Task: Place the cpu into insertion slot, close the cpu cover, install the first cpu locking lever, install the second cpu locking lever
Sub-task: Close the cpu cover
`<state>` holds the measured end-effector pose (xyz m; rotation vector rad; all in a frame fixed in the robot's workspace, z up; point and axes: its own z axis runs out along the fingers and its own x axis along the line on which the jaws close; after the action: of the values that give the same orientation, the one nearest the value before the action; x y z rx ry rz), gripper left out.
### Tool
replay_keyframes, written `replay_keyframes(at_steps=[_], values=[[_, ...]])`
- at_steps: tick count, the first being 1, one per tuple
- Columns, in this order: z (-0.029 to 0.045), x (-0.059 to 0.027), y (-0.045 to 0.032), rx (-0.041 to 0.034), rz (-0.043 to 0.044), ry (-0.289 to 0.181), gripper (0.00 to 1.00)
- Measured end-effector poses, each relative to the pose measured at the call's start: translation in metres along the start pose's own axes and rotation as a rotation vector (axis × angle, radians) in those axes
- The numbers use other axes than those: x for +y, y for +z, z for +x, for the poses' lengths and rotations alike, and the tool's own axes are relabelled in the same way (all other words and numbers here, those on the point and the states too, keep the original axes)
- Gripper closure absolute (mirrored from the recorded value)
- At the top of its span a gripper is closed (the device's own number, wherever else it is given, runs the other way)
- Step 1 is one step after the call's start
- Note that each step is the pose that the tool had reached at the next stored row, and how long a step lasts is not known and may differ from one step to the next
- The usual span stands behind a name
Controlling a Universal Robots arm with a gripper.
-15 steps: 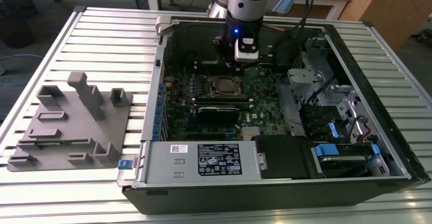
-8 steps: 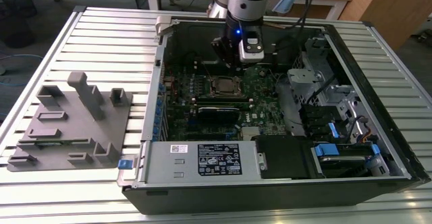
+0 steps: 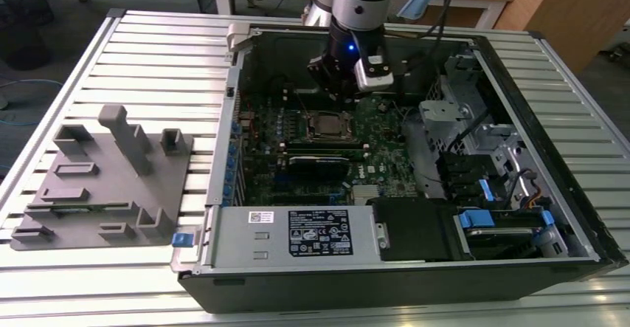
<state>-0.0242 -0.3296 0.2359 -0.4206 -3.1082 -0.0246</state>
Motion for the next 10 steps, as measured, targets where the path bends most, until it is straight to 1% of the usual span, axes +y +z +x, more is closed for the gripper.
replay_keyframes(at_steps=[10], values=[[0.0, 0.0, 0.0009, 0.0016, 0.001, -0.183, 0.89]])
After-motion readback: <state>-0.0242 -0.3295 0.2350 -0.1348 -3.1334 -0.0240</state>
